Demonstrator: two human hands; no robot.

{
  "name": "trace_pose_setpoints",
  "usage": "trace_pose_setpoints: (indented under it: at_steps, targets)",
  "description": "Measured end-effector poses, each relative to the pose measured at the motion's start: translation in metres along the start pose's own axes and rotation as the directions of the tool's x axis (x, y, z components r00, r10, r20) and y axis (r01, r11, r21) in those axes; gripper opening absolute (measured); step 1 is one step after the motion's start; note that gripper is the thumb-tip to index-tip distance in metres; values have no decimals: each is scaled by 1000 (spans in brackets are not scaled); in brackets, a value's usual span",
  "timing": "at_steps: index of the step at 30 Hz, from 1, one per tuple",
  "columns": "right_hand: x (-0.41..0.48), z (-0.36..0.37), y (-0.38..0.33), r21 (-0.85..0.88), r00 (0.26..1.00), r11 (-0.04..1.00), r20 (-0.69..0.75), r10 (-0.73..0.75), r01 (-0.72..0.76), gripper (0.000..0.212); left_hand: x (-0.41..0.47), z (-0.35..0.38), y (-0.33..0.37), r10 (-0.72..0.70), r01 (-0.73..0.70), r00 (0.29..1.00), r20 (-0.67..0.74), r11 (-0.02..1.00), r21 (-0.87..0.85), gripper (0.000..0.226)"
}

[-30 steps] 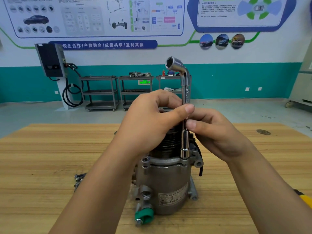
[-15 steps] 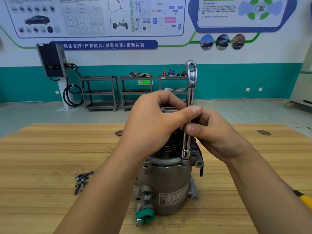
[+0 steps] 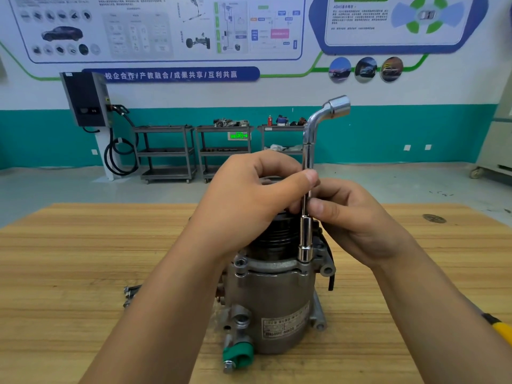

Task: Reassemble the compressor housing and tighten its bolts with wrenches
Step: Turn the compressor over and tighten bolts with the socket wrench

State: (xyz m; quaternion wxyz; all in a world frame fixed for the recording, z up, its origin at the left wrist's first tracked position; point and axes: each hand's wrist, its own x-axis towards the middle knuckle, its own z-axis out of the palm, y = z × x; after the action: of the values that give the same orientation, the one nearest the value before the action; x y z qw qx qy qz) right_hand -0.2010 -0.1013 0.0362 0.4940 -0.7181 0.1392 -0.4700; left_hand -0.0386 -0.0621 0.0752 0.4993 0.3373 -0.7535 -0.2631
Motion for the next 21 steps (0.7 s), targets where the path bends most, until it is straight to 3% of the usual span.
trace_pose_setpoints:
  at_steps: [3, 8, 10, 14, 21]
  targets:
    - [1, 1, -1, -11, 1000, 1000, -6, 0, -1, 30, -1, 2, 0, -9, 9, 1000, -24, 1000, -3, 19]
    - [0, 3, -2, -35, 1000, 999, -30, -6, 5, 80, -1, 4, 1, -25, 25, 994, -105, 1000, -1, 15]
    - [0, 4, -3, -48, 999, 999, -39, -5, 3, 87, -1, 5, 1, -30, 29, 993, -112, 1000, -6, 15]
    - [0, 3, -3, -9, 1000, 1000, -9, -2, 2, 46, -1, 4, 1, -11, 10, 997, -71, 1000, -12, 17]
    - [0, 1, -1, 39, 1000, 999, 21, -18, 17, 36, 0, -2, 0, -3, 4, 1000, 14, 998, -61, 15]
